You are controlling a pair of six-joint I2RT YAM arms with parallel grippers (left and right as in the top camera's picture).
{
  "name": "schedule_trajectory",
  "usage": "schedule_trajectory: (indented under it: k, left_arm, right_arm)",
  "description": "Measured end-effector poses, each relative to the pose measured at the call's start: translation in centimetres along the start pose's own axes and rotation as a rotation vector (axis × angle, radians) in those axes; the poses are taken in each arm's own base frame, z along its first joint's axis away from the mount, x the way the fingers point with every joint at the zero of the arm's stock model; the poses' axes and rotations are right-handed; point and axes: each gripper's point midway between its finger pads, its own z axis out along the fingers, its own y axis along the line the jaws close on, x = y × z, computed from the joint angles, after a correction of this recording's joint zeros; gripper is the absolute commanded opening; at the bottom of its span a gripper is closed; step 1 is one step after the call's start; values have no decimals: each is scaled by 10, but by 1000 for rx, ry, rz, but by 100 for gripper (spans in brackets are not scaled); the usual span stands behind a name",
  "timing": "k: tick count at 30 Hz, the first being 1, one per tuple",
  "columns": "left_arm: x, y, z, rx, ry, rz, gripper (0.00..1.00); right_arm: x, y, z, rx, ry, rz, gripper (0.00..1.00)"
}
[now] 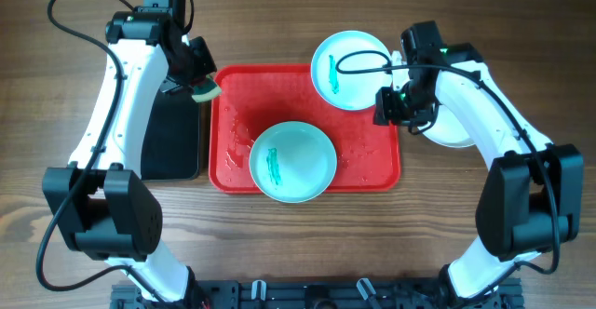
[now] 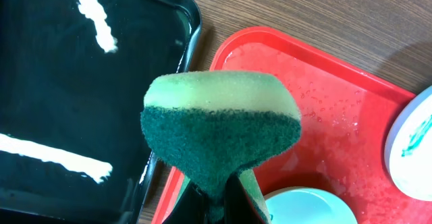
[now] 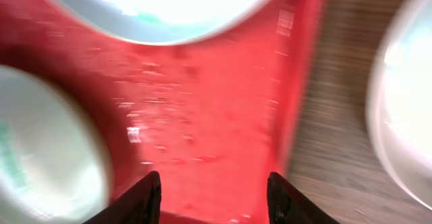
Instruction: Clean dirty plates on tray and stack at the side
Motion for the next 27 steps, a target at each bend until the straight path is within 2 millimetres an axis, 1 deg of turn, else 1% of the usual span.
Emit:
schedule_trajectory:
  k: [3,5,6,7,9,11,14,16,18,21,22,27]
  left_arm:
    - [0,0,0,0,0,0,4]
    - [0,0,0,0,0,0,4]
    - [0,0,0,0,0,0,4]
    - [0,0,0,0,0,0,4]
    - [0,0,0,0,0,0,4]
    - [0,0,0,0,0,0,4]
    - [0,0,0,0,0,0,4]
    - [0,0,0,0,0,0,4]
    - [0,0,0,0,0,0,4]
    - [0,0,0,0,0,0,4]
    - [0,0,0,0,0,0,4]
    - [0,0,0,0,0,0,4]
  right_arm:
    - [1,21,3,-71,3,-48,50]
    - [3,38,8,-100,2,-91,50]
    - [6,44,11,-108,7,-108,49]
    - [13,53,17,-116,25,-133,49]
    - [22,67,25,-128,52,-170,46]
    - [24,76,30,-132,59,-192,45]
    - [29,79,42,-128,89,-202,41]
    - [33,78,52,-122,122,-198,38]
    - [38,76,65,-113,160,-192,33]
    - [44,76,75,-107,191,-192,30]
    - [45,77,76,-106,193,-197,28]
    - [43,93,80,-121,171,-217,7]
